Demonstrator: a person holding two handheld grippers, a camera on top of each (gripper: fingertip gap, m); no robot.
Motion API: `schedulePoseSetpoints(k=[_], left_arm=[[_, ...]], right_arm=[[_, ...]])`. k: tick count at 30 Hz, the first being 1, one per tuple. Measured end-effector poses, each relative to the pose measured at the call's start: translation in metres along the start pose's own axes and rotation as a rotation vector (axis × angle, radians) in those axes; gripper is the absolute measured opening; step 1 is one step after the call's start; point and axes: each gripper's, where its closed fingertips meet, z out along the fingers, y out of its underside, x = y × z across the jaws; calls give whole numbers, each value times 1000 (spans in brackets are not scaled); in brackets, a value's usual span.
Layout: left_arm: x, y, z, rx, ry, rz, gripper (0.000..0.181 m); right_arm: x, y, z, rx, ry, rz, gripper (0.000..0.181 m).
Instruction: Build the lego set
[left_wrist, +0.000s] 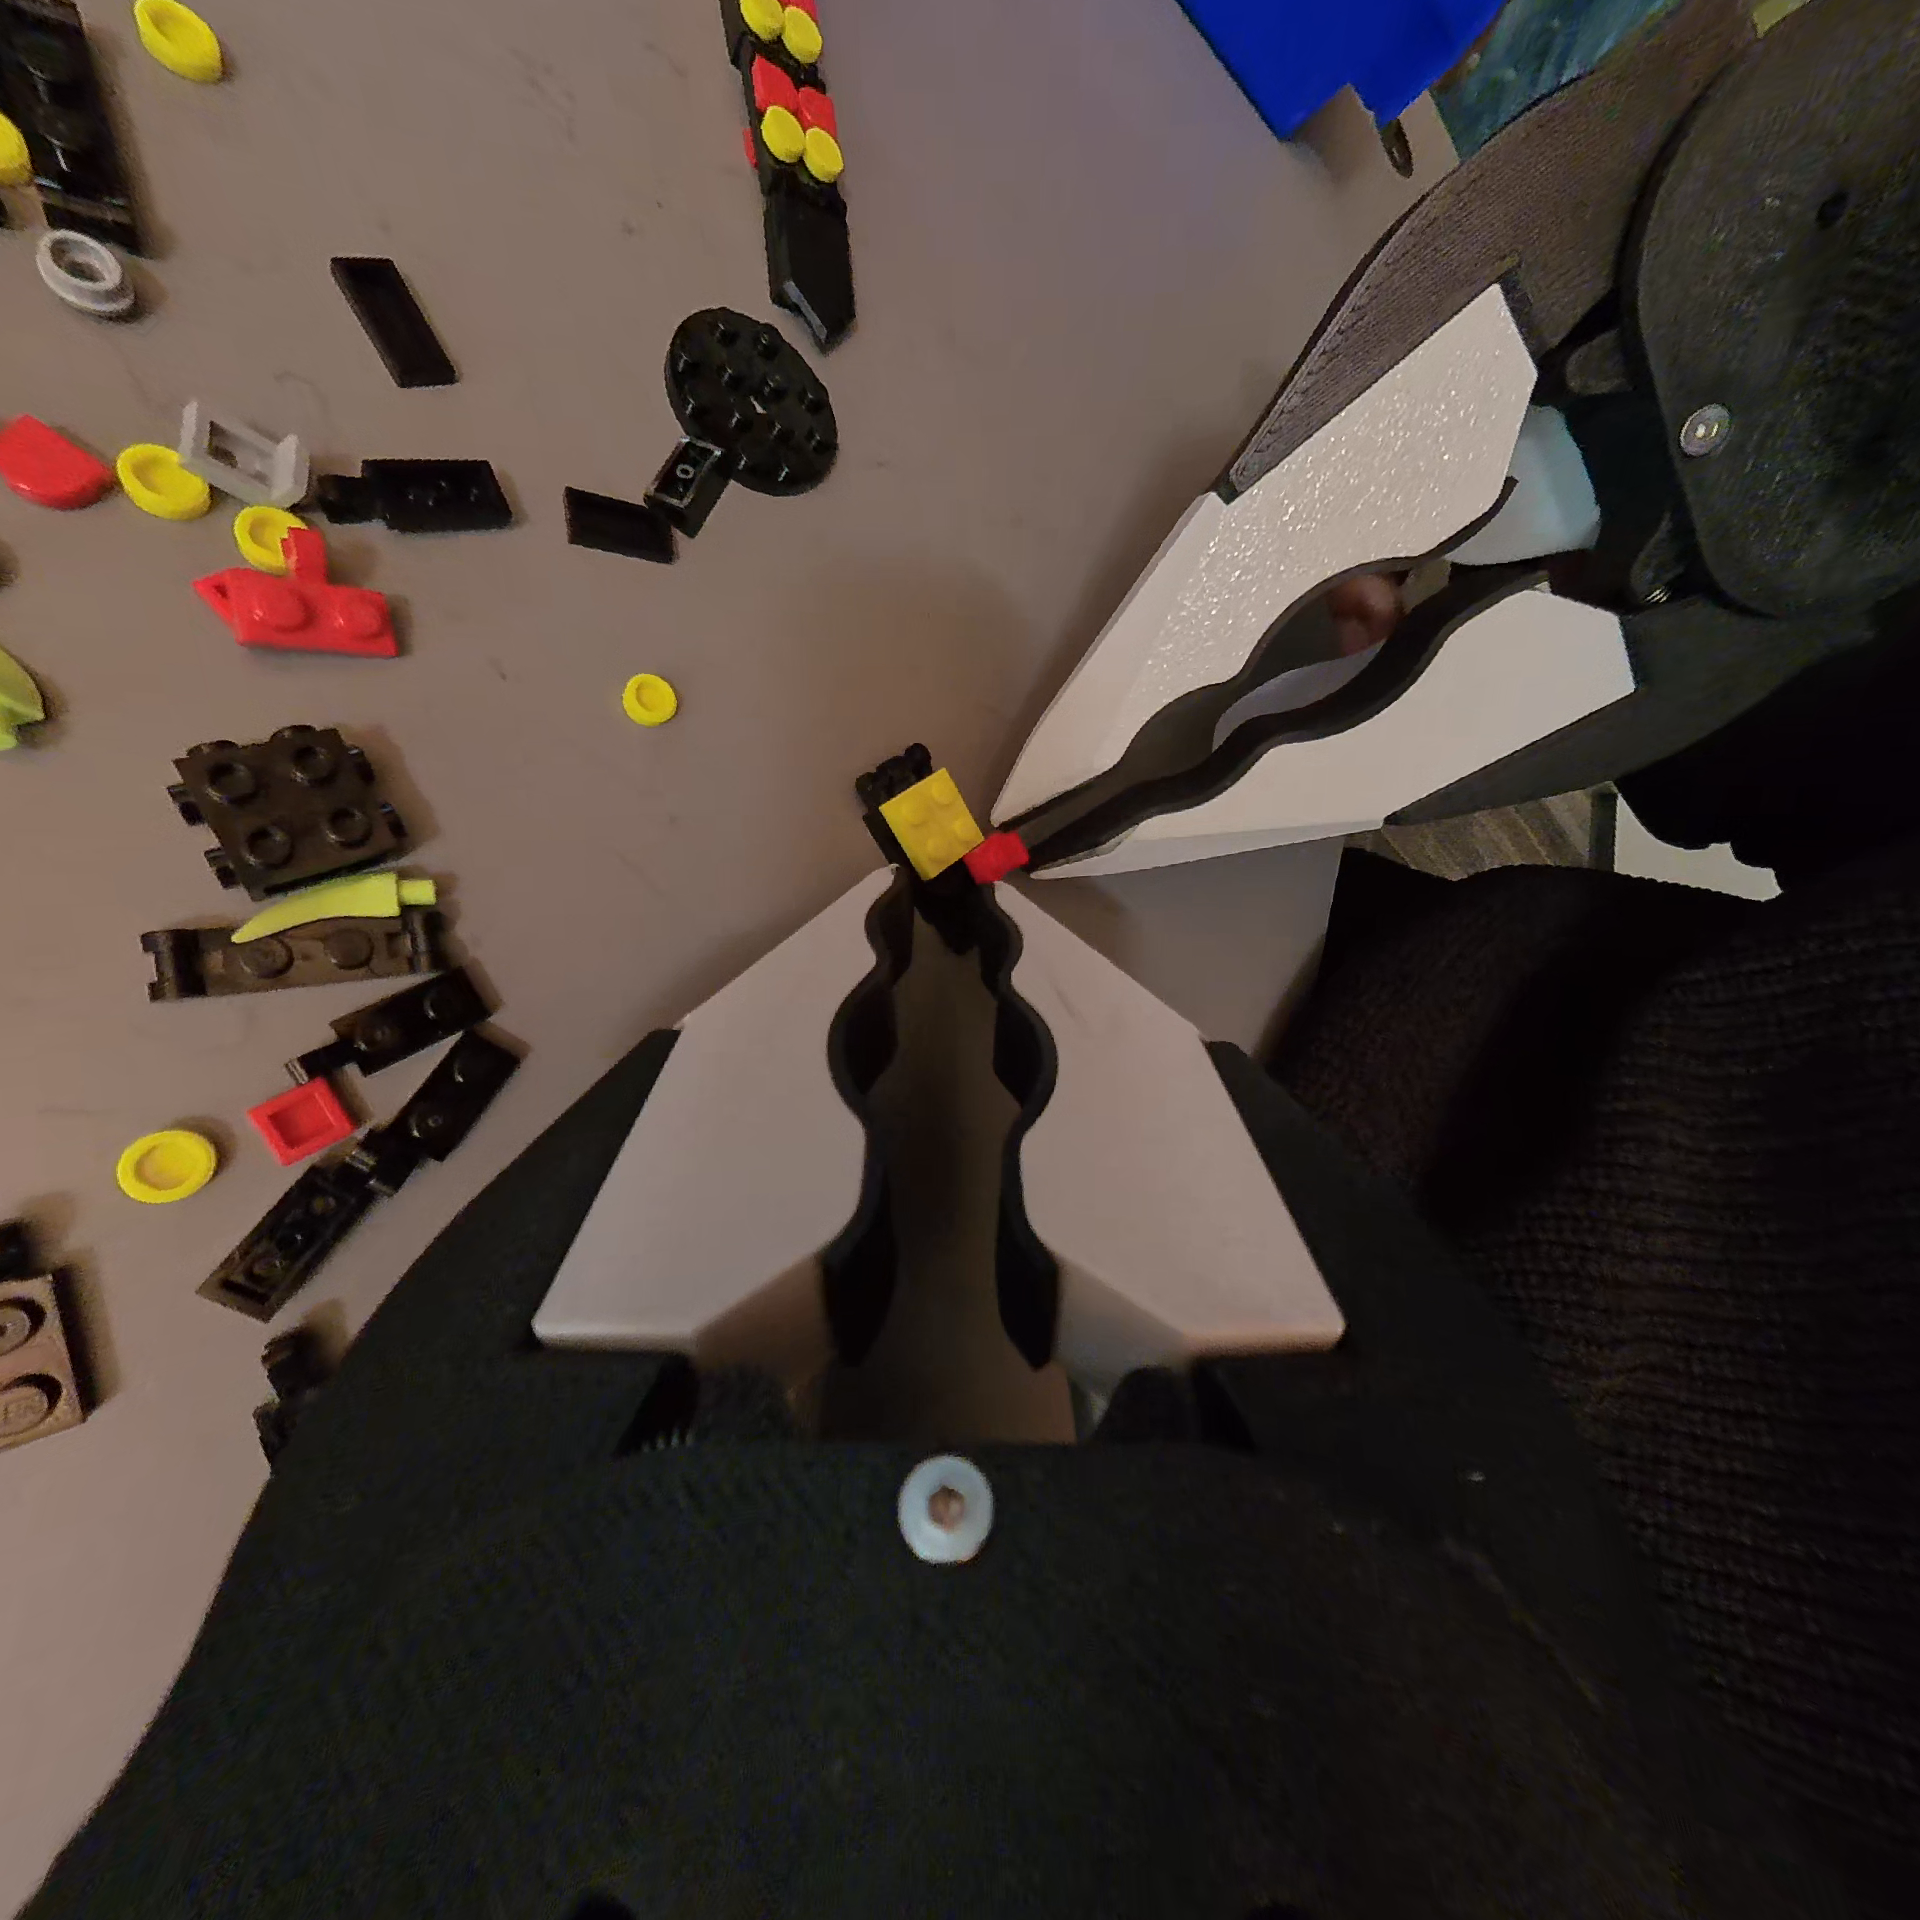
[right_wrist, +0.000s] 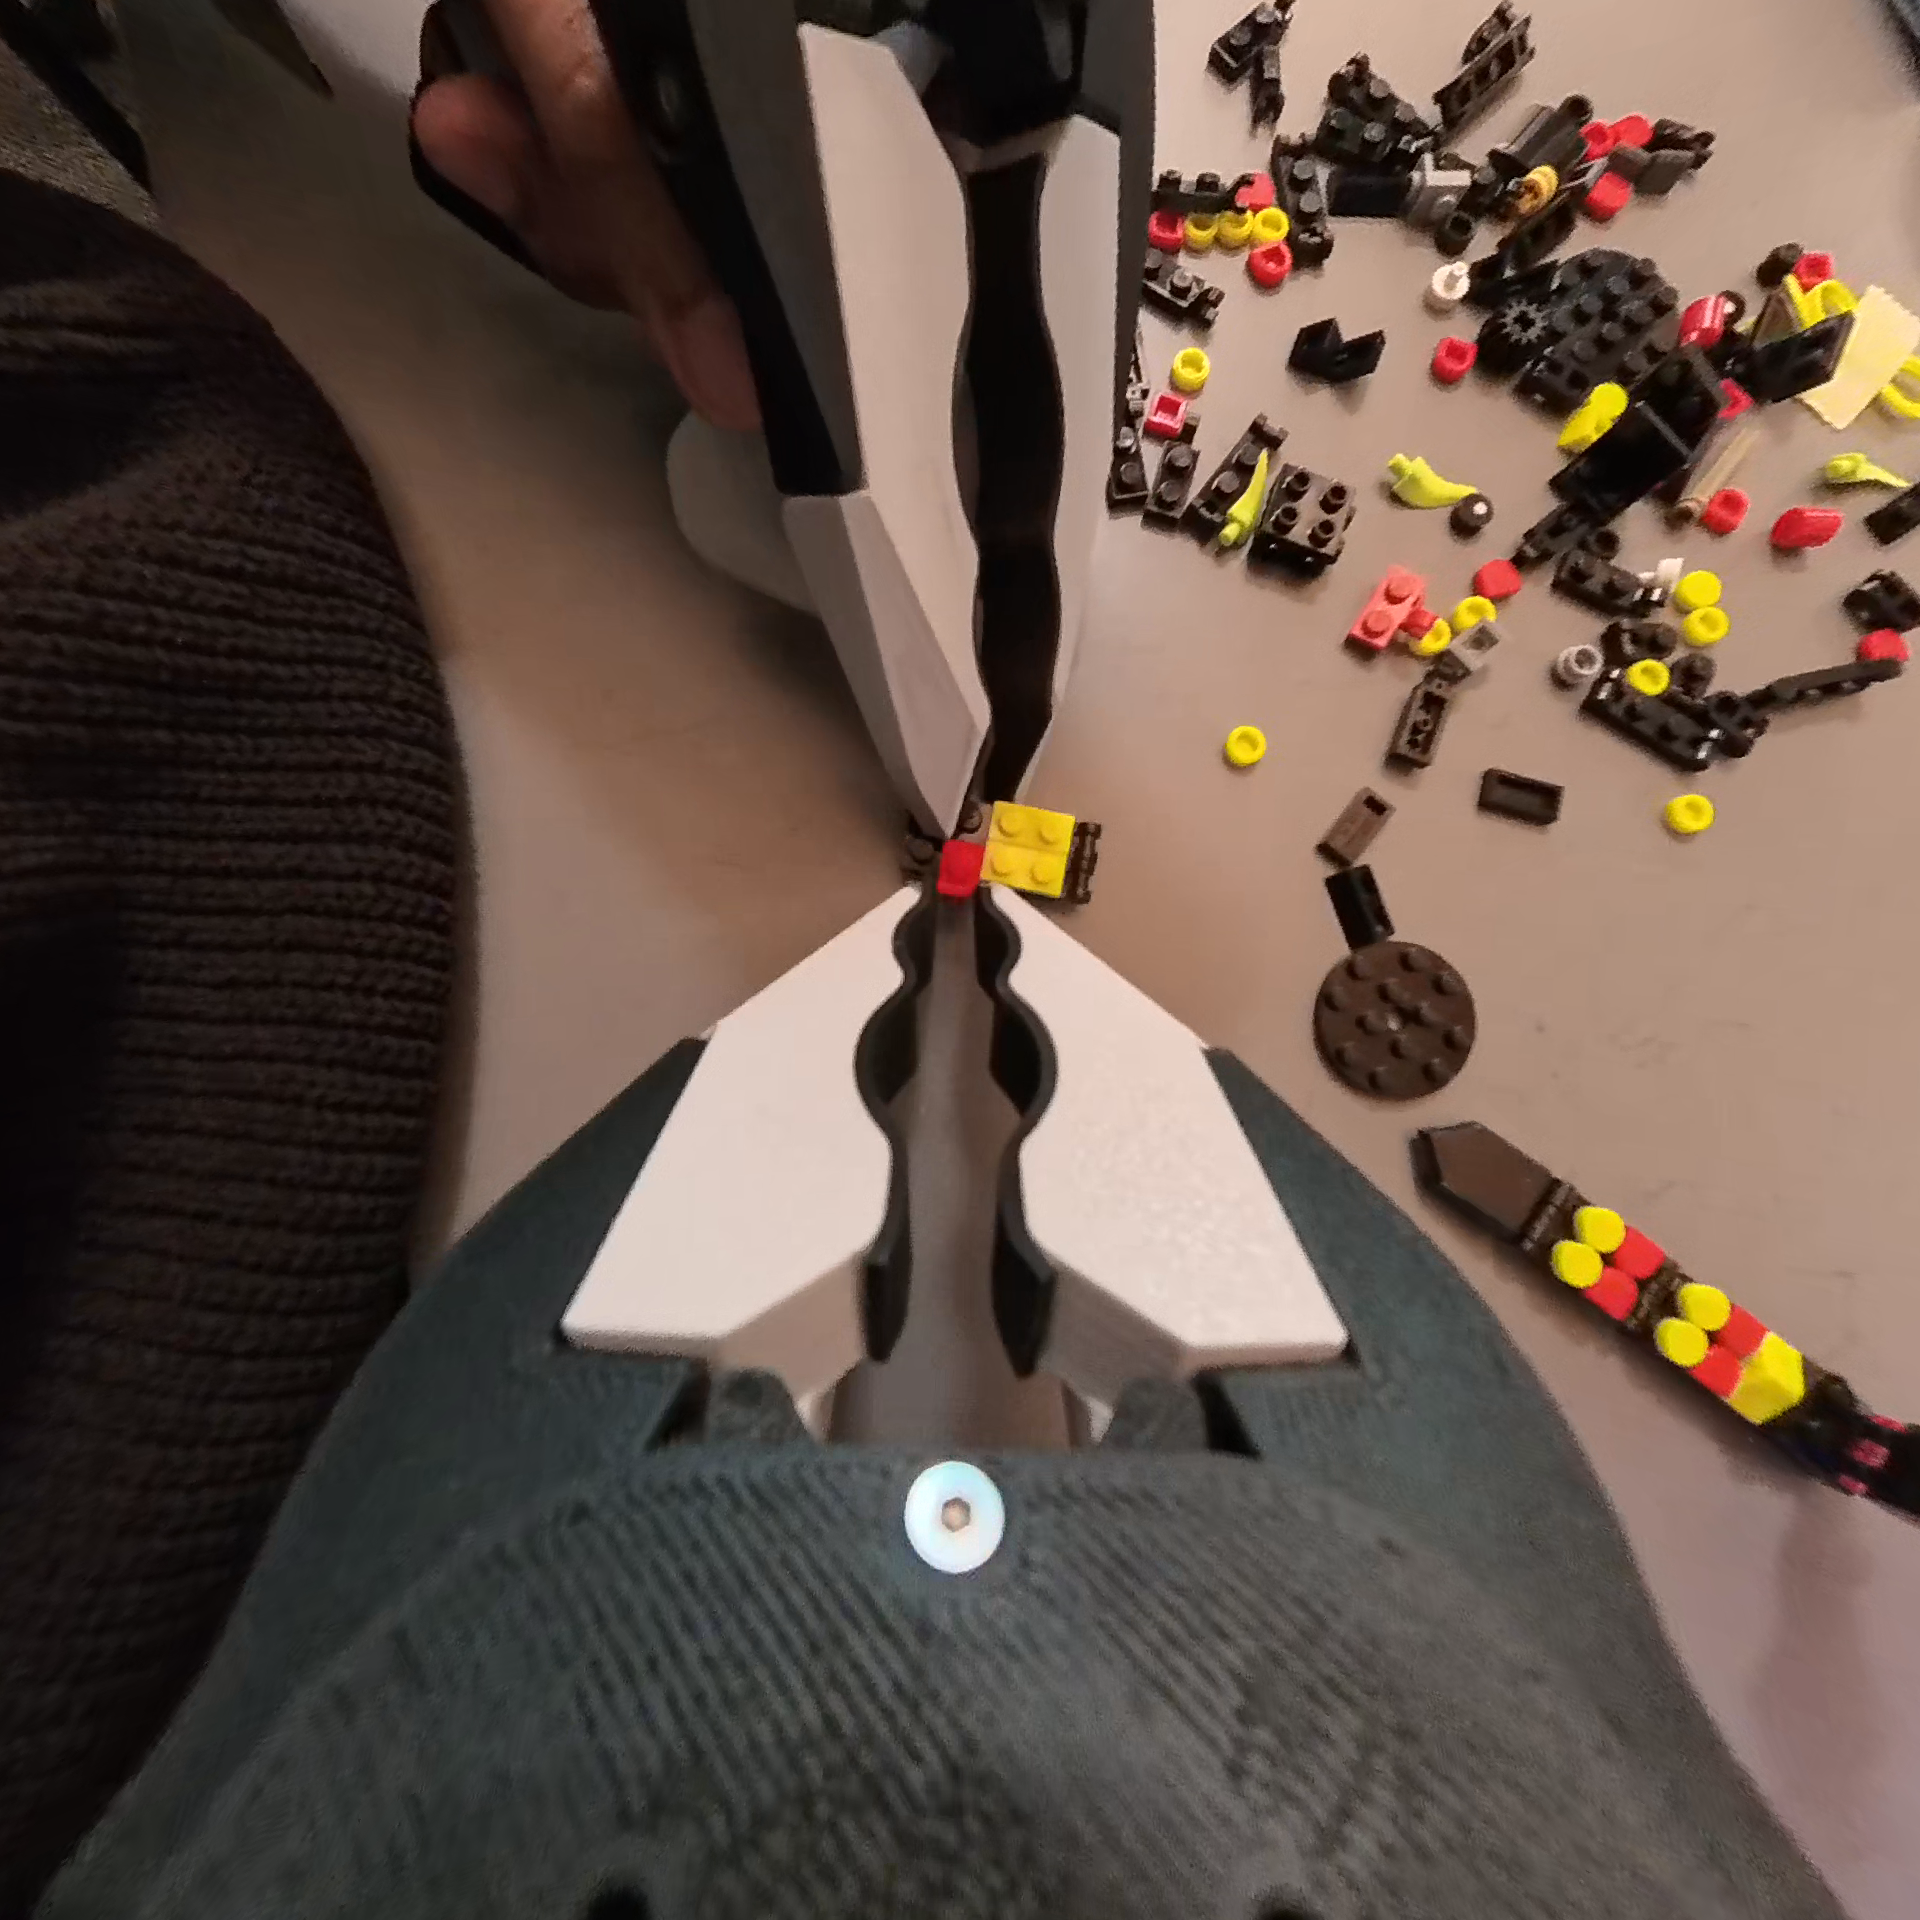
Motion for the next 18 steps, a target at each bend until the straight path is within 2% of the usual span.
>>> schedulePoseSetpoints(k=[6,18], left_arm=[[2,-1,-1,3,27,-29,14],[-1,-1,1,-6,-22,-37,13]], right_arm=[[0,0,0,-9,-3,-8,5],[-1,0,0,-13,0,-13,5]])
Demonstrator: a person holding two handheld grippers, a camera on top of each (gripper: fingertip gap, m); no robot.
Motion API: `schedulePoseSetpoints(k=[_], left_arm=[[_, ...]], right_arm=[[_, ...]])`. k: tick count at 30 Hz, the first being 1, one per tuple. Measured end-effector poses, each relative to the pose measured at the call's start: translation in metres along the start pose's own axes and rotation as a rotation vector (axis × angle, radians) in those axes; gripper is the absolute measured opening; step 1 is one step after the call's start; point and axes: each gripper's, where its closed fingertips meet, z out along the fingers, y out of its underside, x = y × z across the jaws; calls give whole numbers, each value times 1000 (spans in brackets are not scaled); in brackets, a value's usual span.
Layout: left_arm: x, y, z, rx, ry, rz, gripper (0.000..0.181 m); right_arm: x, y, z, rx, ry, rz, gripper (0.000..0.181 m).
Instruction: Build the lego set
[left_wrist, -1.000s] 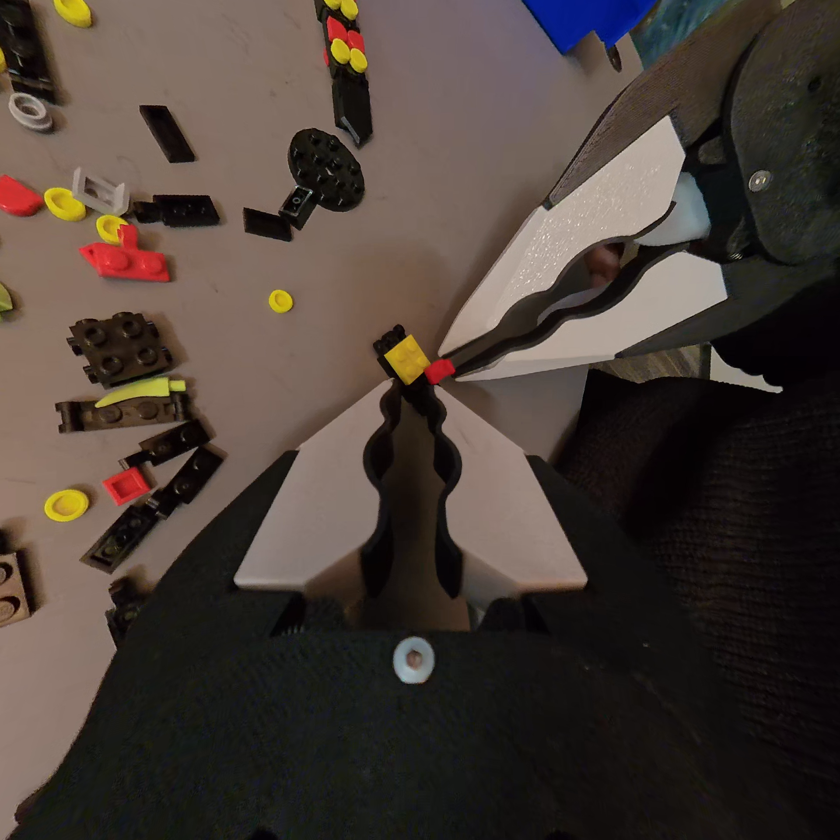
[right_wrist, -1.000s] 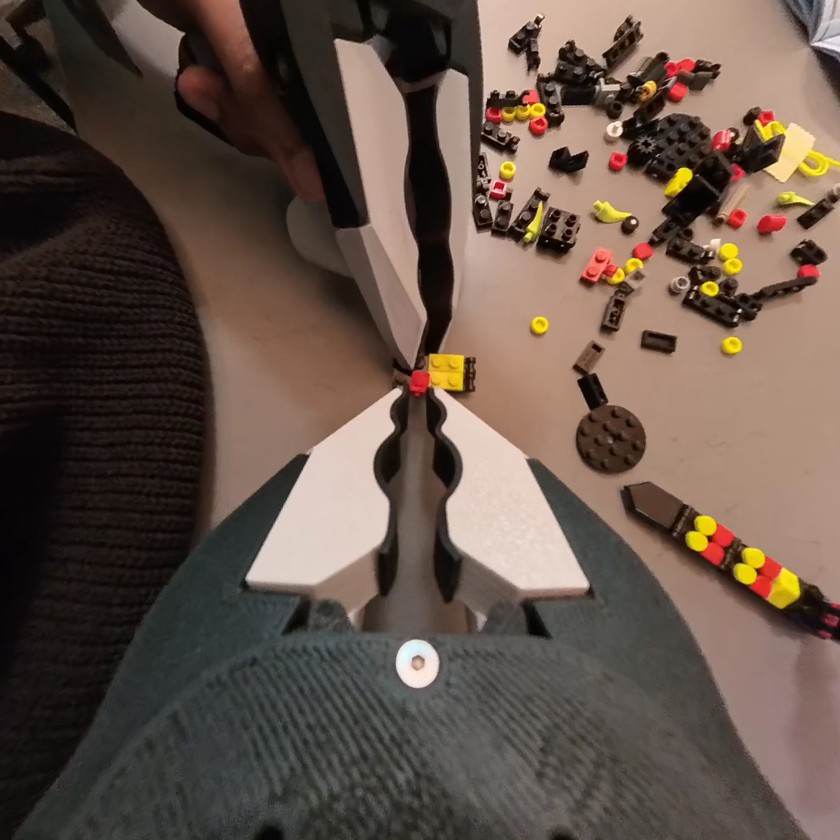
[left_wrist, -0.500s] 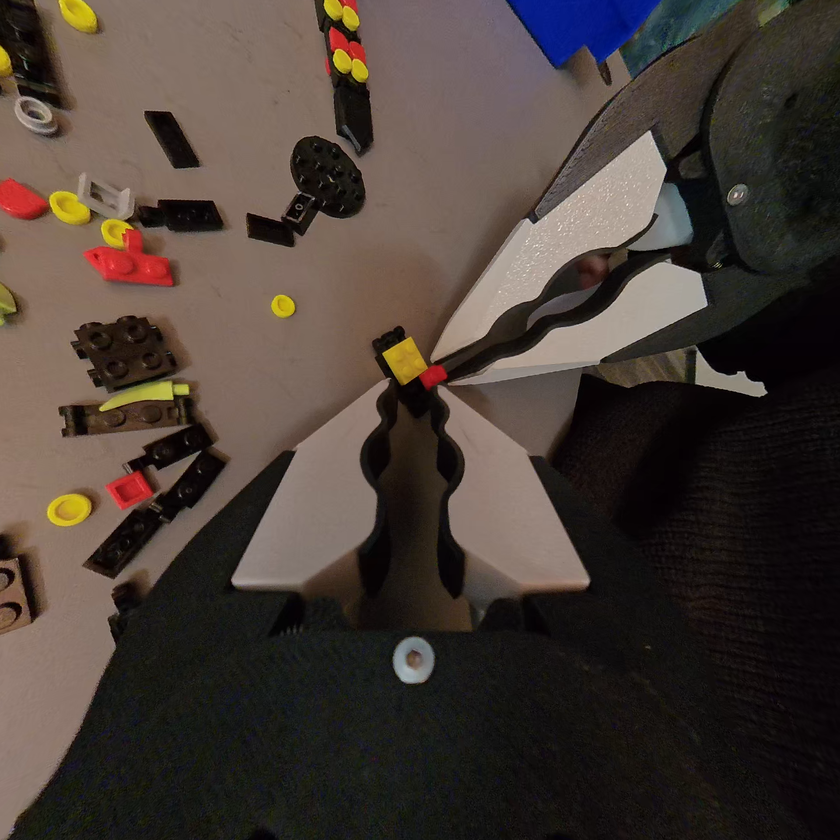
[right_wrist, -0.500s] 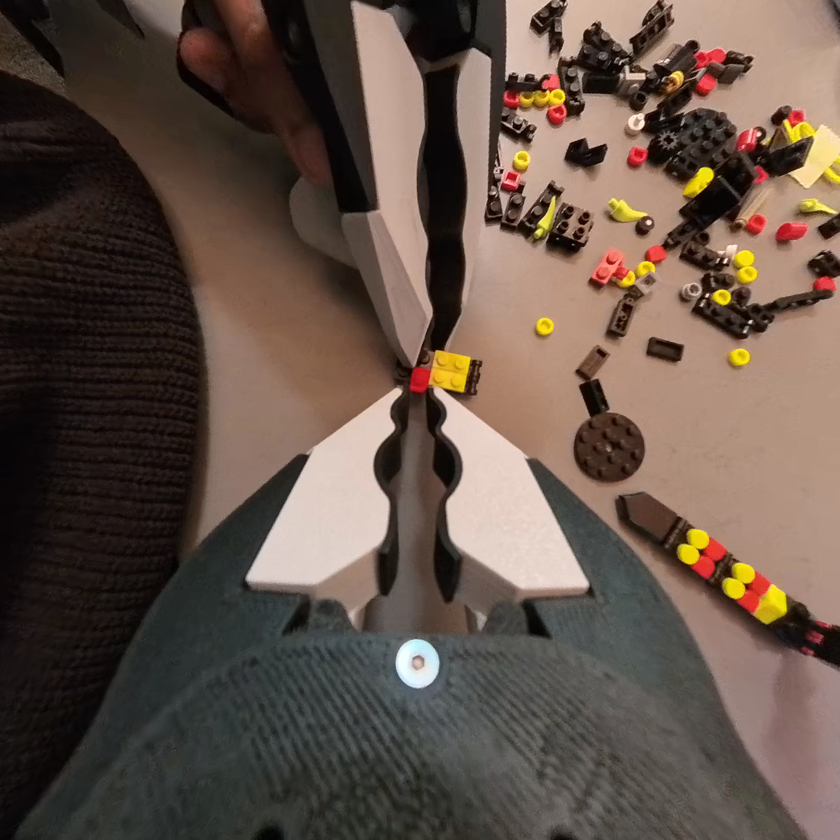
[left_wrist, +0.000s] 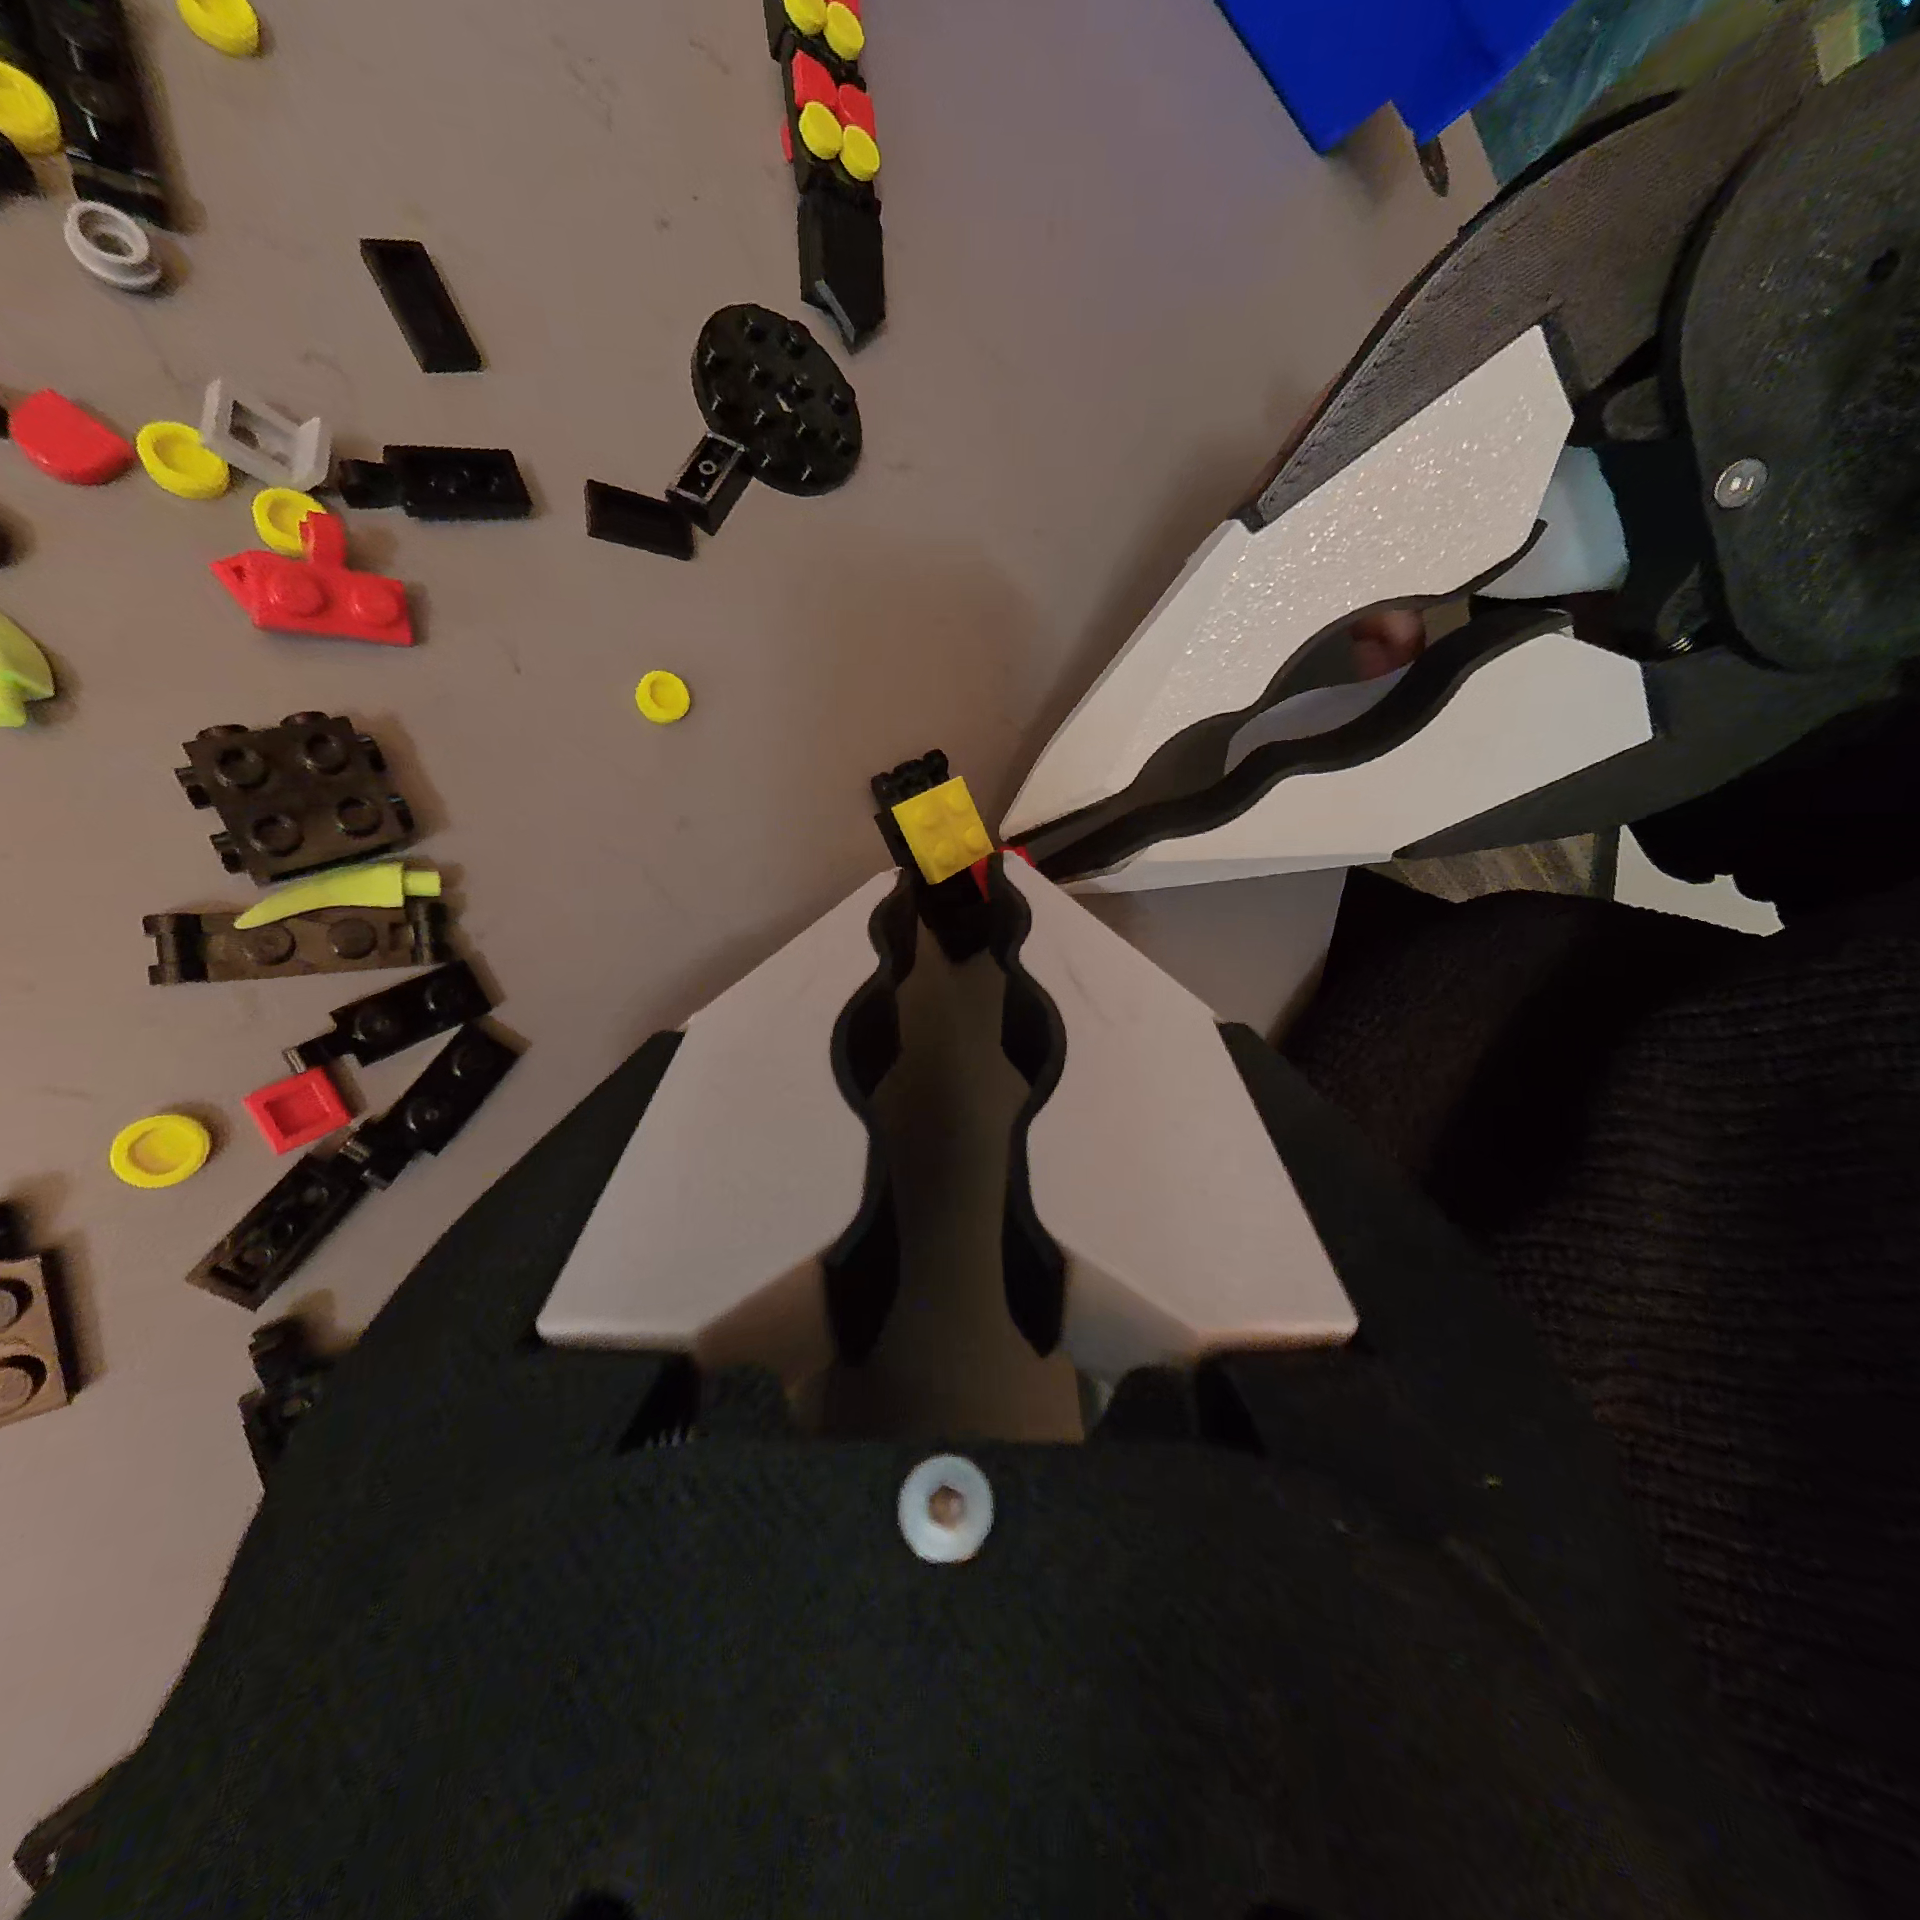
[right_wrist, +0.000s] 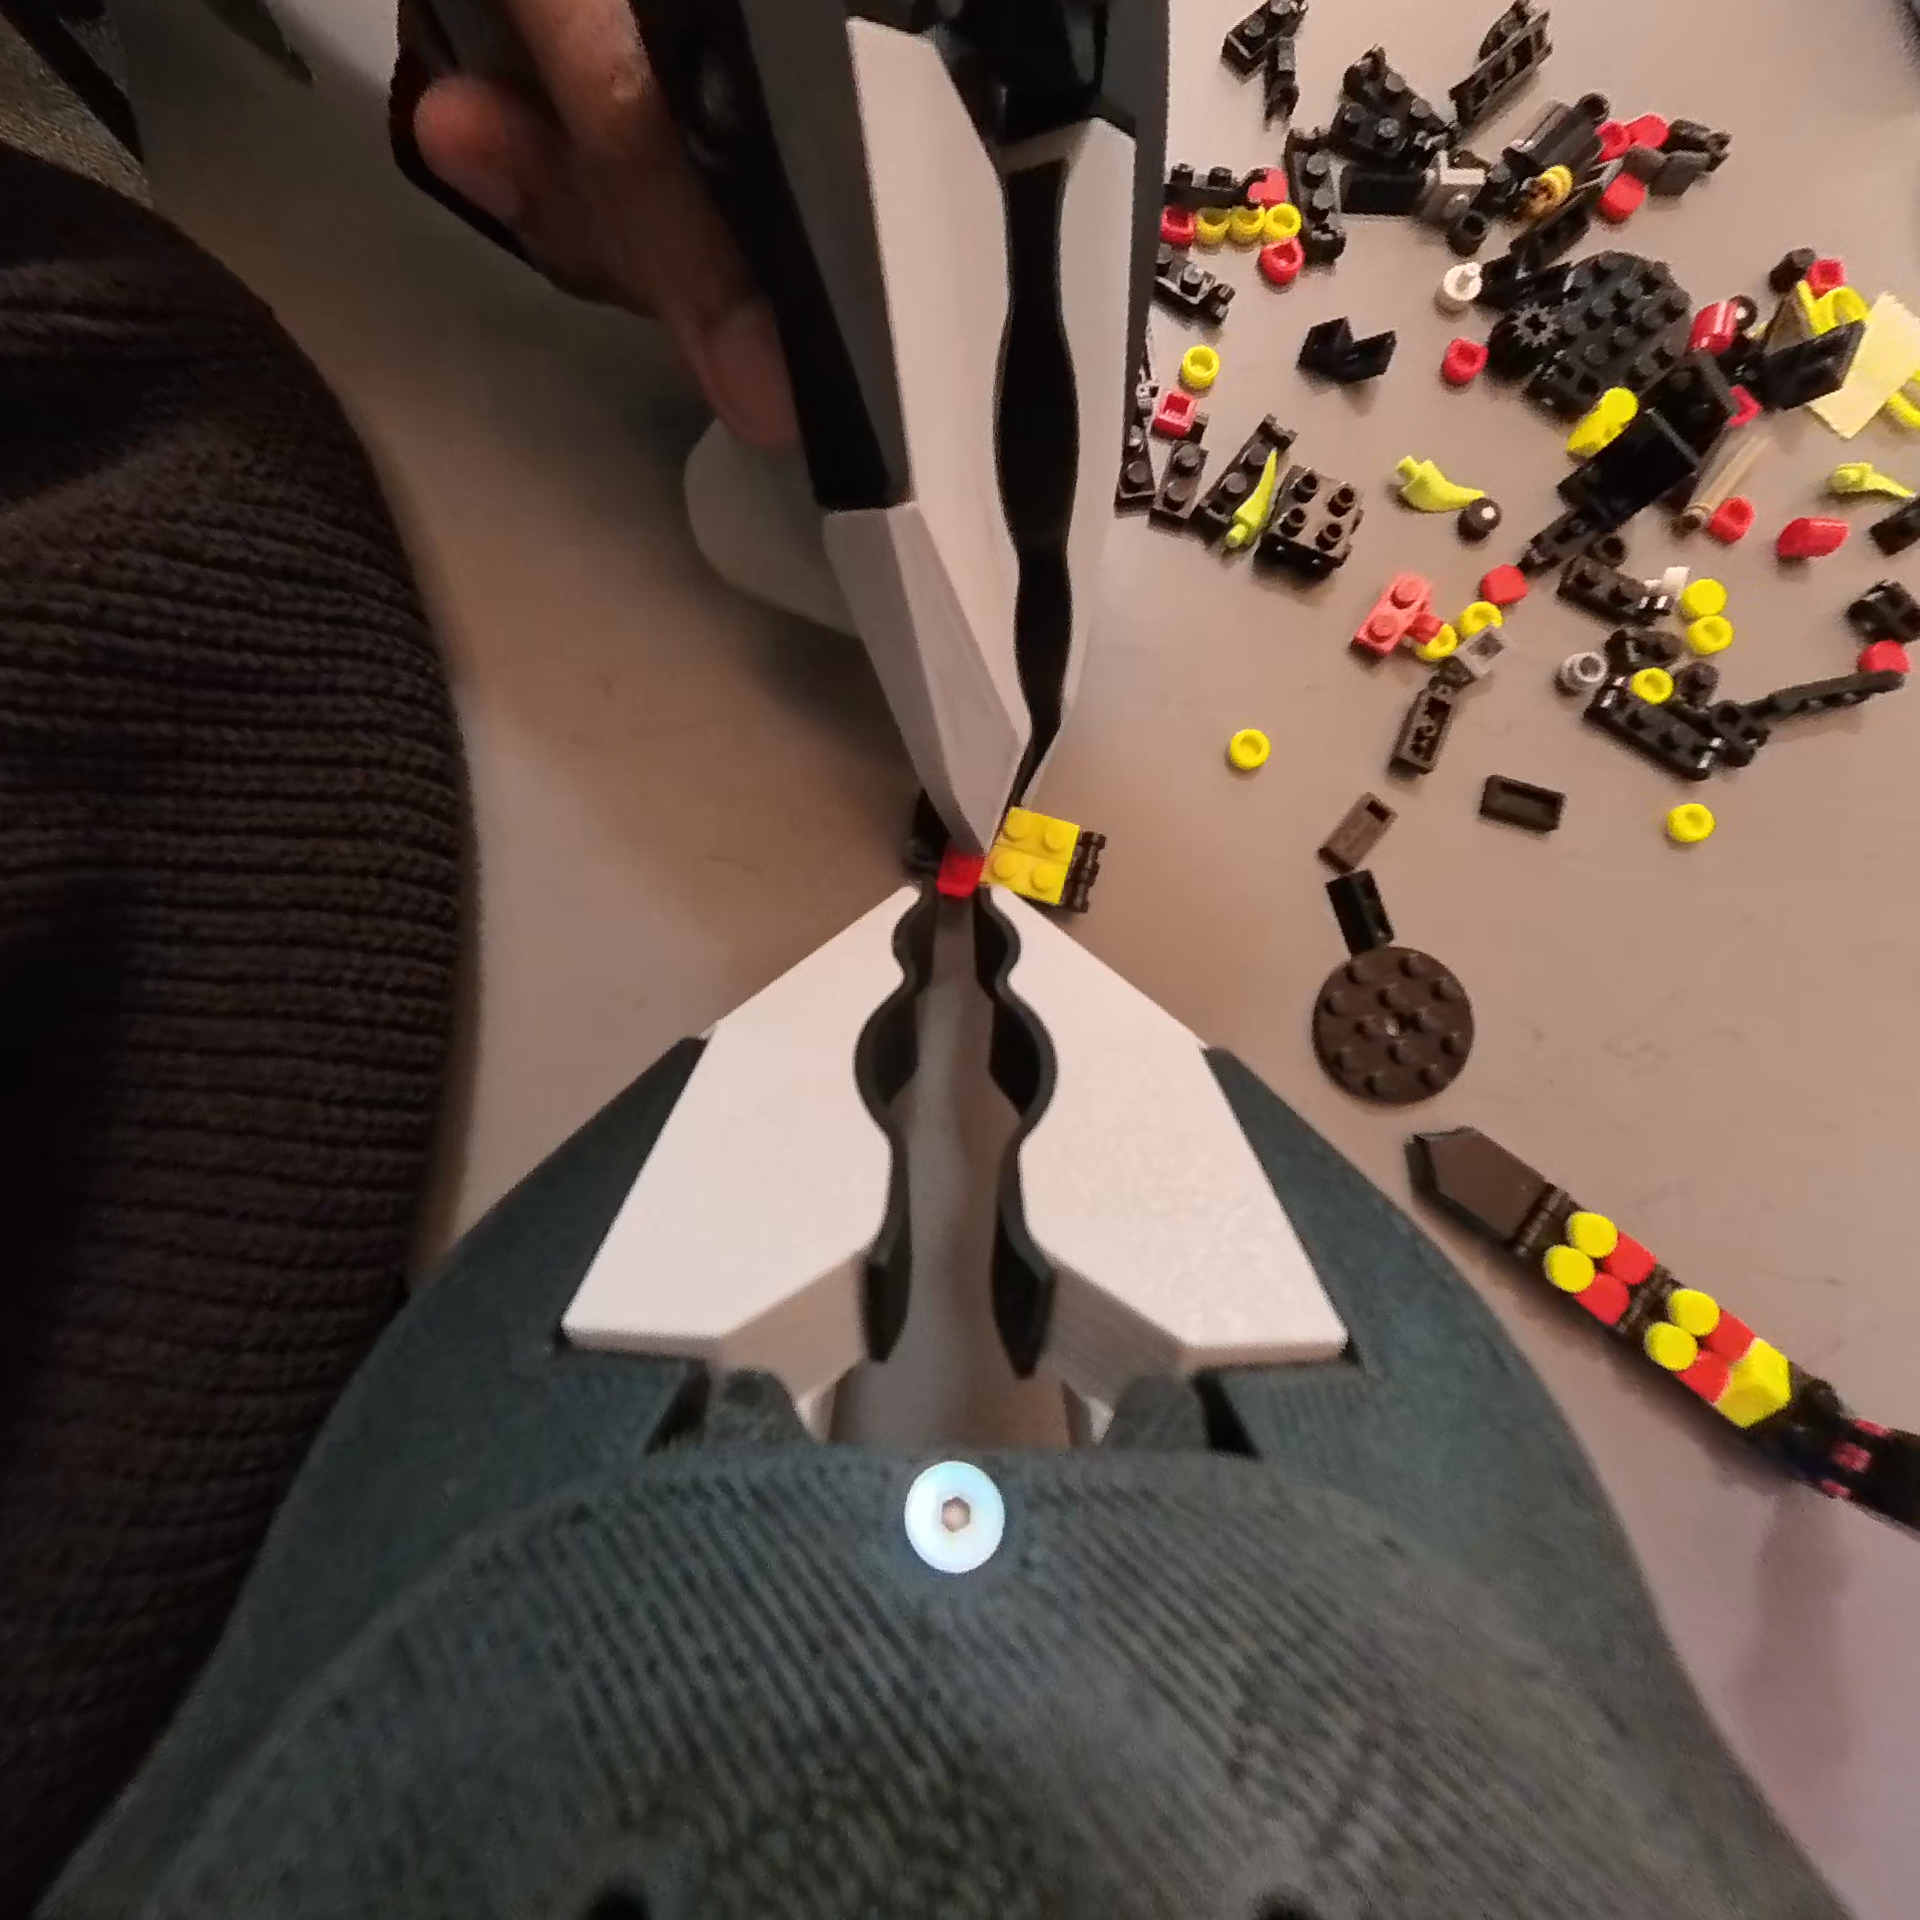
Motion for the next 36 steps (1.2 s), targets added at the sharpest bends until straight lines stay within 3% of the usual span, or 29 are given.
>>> schedulePoseSetpoints(k=[22,28,31,36], left_arm=[[-1,5,0,-31,-79,67,10],[-3,4,-3,-25,-55,34,10],[-6,6,-8,-16,-41,9,11],[-8,9,-13,-10,-20,2,10]], right_arm=[[-2,-2,1,-19,-48,175,5],[2,-2,1,10,-3,138,6],[7,8,2,-35,51,87,19],[5,6,0,24,-23,189,24]])
